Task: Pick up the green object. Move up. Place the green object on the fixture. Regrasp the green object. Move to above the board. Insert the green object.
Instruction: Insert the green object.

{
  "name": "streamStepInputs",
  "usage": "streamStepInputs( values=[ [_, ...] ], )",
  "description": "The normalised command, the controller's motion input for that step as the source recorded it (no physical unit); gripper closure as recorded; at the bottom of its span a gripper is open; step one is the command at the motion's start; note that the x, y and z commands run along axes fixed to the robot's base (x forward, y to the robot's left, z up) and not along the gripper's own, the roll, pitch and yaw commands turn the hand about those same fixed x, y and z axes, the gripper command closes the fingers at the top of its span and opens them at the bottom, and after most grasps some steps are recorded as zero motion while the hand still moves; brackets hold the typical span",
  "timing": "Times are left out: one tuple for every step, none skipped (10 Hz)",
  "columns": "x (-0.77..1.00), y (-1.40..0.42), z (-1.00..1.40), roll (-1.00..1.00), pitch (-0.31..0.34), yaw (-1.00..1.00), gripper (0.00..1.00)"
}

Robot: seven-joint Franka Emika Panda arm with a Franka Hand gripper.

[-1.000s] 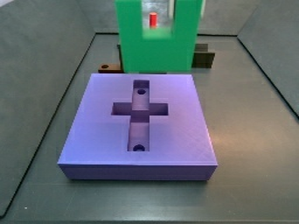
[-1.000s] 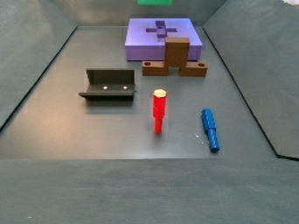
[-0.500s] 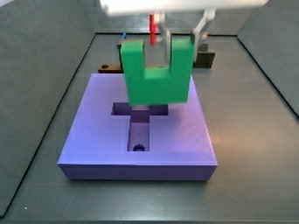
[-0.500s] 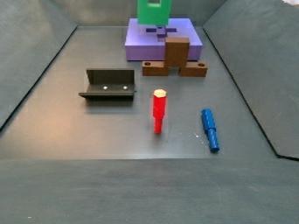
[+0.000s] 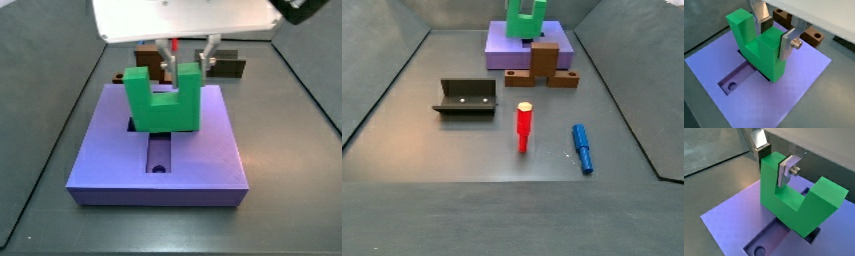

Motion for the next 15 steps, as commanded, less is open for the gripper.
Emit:
streamStepInputs(
  values=[
    [-0.28, 0.0, -0.07, 0.01, -0.043, 0.0, 1.0],
    [-0.2, -0.03, -0.04, 0.08, 0.0, 0.0, 1.0],
    [-0.06, -0.11, -0.03, 0.18, 0.034, -0.07, 1.0],
    [-0.02, -0.1, -0.01, 0.22, 0.097, -0.1, 1.0],
    [0.0, -0.08, -0.03, 0.13, 0.089, -0.09, 1.0],
    [0.05, -0.03, -0.09, 0.13, 0.074, -0.12, 1.0],
    [0.0, 0.0, -0.19, 0.21, 0.046, -0.11, 1.0],
    [0.0, 0.0, -0.26, 0.24, 0.011, 0.0, 1.0],
    [0.0, 0.0, -0.3, 0.29, 0.029, 0.0, 1.0],
    [0.11, 0.0, -0.4, 0.31, 0.061, 0.0, 1.0],
    [0.23, -0.01, -0.57, 0.32, 0.094, 0.0, 1.0],
    [0.23, 0.0, -0.64, 0.28, 0.076, 0.0, 1.0],
    [0.21, -0.02, -0.61, 0.27, 0.06, 0.0, 1.0],
    [0.06, 0.0, -0.14, 0.06, 0.0, 0.0, 1.0],
    [0.0, 0.0, 0.0, 0.0, 0.0, 0.0, 1.0]
  ],
)
